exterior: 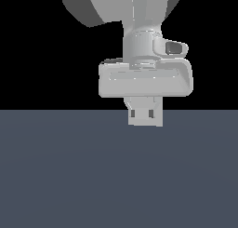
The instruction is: Plug the charger into the wall socket.
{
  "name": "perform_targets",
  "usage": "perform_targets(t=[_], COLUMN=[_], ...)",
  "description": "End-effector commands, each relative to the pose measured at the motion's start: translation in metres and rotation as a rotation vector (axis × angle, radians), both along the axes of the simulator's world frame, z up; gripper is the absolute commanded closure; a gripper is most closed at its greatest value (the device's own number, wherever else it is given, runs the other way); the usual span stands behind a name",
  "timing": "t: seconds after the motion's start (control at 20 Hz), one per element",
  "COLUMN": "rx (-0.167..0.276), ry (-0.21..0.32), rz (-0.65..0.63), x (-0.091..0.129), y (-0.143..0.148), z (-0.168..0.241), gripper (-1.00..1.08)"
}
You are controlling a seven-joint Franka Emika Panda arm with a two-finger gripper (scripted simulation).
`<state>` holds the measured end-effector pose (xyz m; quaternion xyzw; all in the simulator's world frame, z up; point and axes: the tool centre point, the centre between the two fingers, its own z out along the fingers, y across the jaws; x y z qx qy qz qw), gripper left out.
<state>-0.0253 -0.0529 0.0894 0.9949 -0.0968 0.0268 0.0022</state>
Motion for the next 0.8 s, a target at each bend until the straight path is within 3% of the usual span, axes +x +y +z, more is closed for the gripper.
perform_targets(t=[0.0,0.75], rx=[0.0,0.0], ry=[0.001,0.002], rz=[-0.043,-0.118], x=[0.0051,0.0141], y=[-0.0006,-0.003], z=[0.004,0.0107], gripper=[1.08,1.08])
